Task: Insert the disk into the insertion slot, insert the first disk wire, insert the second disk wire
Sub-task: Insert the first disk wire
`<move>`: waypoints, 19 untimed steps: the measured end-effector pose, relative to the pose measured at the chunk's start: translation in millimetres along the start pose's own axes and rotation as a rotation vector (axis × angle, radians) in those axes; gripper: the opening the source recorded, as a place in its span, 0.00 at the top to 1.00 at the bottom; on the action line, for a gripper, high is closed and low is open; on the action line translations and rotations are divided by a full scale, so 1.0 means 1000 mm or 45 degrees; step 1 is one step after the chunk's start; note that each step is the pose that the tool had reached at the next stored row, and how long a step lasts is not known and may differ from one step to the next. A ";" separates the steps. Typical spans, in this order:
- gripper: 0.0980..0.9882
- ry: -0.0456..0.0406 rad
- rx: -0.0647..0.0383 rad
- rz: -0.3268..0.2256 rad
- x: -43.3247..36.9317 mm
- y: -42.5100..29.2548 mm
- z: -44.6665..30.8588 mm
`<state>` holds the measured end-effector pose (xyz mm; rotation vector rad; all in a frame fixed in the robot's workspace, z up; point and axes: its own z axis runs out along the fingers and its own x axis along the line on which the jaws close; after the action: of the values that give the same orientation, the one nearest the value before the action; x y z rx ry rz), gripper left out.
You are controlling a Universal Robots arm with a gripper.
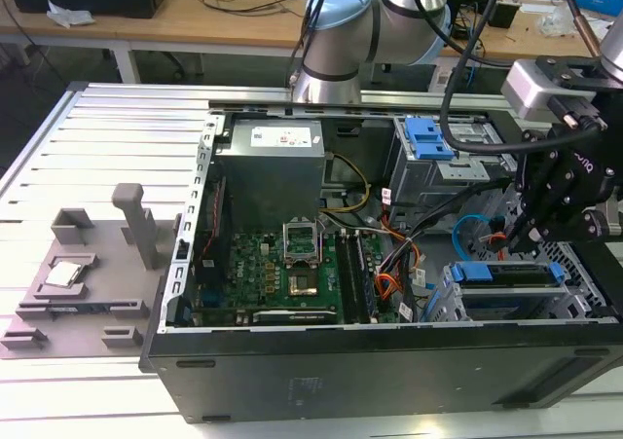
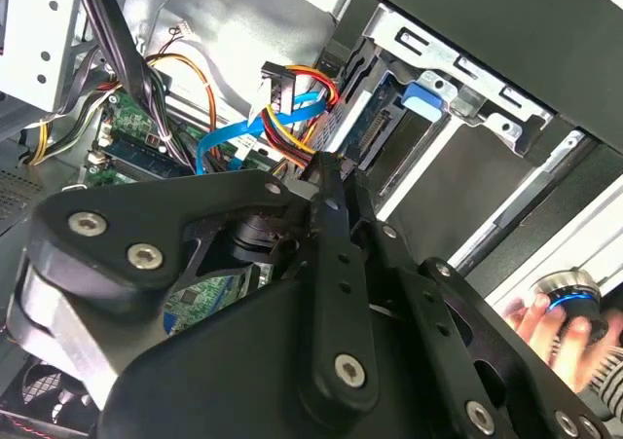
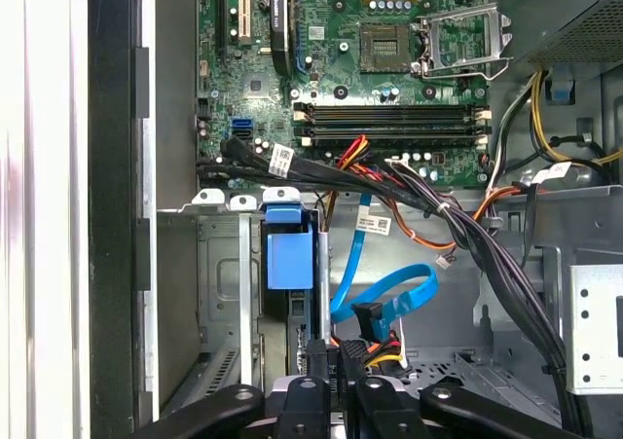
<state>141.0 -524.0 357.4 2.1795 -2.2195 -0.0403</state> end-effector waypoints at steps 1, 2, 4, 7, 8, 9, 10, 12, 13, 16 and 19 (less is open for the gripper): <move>0.93 0.000 0.000 0.000 0.0000 0.0000 0.0000; 0.93 0.000 0.000 0.000 0.0000 0.0000 0.0000; 0.93 0.000 0.000 0.000 0.0001 -0.0016 0.0000; 0.93 0.000 -0.001 0.000 -0.0001 -0.0063 -0.0003; 0.93 0.000 -0.001 0.000 0.0002 -0.0070 -0.0002; 0.93 0.000 -0.001 0.000 0.0028 -0.0071 0.0000; 0.93 0.000 -0.001 0.000 0.0051 -0.0072 0.0000; 0.93 0.000 -0.001 0.000 0.0085 -0.0072 0.0001; 0.93 0.000 -0.001 0.000 0.0112 -0.0073 0.0002; 0.93 0.000 -0.001 0.000 0.0193 -0.0074 0.0006; 0.93 0.000 -0.001 0.000 0.0258 -0.0075 0.0010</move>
<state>148.0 -549.9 356.2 2.1793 -2.2192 -0.0410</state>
